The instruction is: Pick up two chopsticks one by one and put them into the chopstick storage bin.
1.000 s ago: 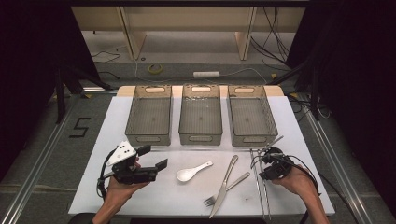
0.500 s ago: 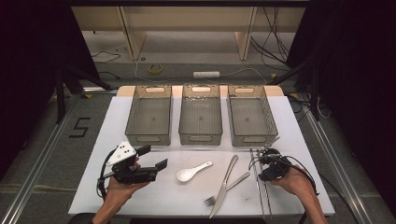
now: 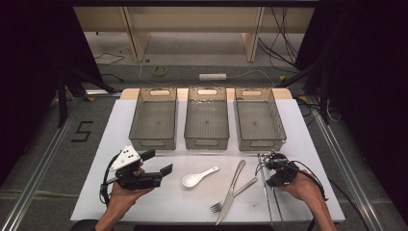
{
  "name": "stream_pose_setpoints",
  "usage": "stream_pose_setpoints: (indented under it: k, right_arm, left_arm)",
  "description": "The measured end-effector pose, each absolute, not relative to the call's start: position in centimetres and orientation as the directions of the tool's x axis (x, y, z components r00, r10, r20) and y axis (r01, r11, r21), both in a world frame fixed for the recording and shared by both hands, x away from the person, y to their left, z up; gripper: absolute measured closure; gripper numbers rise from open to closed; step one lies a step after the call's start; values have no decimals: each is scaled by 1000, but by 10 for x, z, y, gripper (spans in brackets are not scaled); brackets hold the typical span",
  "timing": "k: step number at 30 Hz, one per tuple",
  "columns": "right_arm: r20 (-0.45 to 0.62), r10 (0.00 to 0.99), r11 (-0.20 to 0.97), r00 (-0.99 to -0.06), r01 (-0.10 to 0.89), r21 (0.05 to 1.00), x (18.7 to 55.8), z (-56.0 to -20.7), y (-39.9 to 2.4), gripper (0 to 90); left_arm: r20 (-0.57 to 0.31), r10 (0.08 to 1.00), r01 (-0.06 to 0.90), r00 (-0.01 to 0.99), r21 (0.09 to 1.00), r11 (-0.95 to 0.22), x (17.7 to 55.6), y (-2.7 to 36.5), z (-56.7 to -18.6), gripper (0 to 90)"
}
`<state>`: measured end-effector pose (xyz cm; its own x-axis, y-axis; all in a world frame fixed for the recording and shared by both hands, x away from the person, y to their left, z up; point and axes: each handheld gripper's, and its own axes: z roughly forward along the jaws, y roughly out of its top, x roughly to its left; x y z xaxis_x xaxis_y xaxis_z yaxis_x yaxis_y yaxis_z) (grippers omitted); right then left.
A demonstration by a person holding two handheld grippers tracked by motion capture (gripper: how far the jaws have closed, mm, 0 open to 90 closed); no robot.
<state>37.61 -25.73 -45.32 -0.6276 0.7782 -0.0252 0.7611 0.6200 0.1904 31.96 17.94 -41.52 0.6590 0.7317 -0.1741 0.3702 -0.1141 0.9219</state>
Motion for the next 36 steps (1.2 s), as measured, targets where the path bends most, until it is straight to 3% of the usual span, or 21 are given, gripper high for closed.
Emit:
stream_pose_setpoints:
  k: [25,36]
  right_arm:
    - [-7,777,623,-630,766,161,385,-452,-262,859]
    - [-41,738,662,-673,711,236,379,-431,-265,862]
  left_arm:
    - [-173,732,371,658,921,-116,320,179,-415,156]
    - [-172,730,374,661,920,-121,321,179,-416,156]
